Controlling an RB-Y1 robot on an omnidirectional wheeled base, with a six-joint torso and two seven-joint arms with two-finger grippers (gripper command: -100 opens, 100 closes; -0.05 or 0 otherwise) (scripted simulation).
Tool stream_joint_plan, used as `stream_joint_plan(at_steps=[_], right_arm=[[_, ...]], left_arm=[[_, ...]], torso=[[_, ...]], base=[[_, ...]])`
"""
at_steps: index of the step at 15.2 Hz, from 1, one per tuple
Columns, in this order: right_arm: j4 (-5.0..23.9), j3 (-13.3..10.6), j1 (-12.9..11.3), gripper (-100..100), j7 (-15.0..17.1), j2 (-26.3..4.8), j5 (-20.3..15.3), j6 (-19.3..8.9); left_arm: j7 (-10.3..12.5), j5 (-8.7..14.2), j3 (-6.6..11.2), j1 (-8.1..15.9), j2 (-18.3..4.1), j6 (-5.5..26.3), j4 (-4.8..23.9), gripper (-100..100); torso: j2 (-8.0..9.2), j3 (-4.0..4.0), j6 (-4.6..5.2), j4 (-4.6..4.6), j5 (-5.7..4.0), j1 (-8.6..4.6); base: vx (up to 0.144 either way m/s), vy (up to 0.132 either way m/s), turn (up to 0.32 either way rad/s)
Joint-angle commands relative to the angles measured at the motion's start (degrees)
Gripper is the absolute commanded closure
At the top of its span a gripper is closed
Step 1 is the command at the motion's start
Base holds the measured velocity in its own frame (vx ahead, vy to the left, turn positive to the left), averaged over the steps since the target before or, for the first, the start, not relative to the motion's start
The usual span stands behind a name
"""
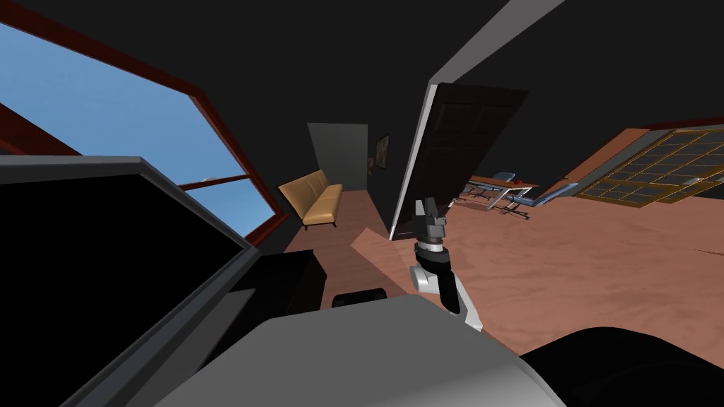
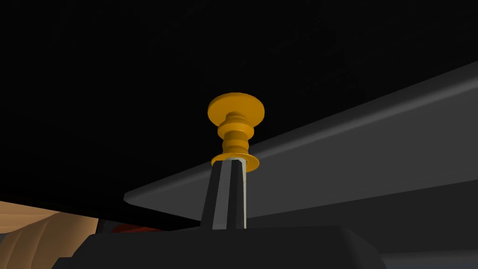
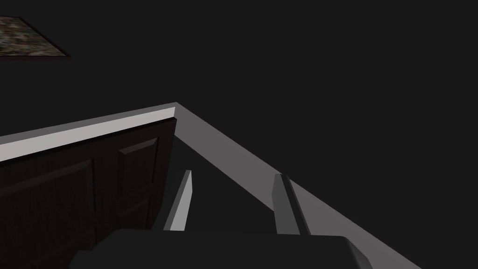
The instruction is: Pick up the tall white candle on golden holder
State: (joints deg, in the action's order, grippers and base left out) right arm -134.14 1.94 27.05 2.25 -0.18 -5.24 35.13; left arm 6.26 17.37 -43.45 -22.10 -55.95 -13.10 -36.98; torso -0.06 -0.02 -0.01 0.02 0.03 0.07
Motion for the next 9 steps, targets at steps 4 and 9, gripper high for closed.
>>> stream_joint_plan(at_steps=[4,9], right_arm=[[0.0,0.0,0.0,0,0.0,0.0,0.0,0.0],[0.0,0.0,0.0,0,0.0,0.0,0.0,0.0]], left_arm=[[0.5,0.9,-1.32,-0.6,-2.5,-1.1,-1.3,100],[1.7,2.6,-3.43,-1.8,-5.8,-1.7,-3.5,-100]], torso=[[-0.11,-0.07,0.02,-0.03,-0.05,-0.21],[-0.11,-0.06,0.04,-0.02,-0.02,-0.05]], base=[[0.04,-0.067,0.091],[0.045,-0.014,0.011]])
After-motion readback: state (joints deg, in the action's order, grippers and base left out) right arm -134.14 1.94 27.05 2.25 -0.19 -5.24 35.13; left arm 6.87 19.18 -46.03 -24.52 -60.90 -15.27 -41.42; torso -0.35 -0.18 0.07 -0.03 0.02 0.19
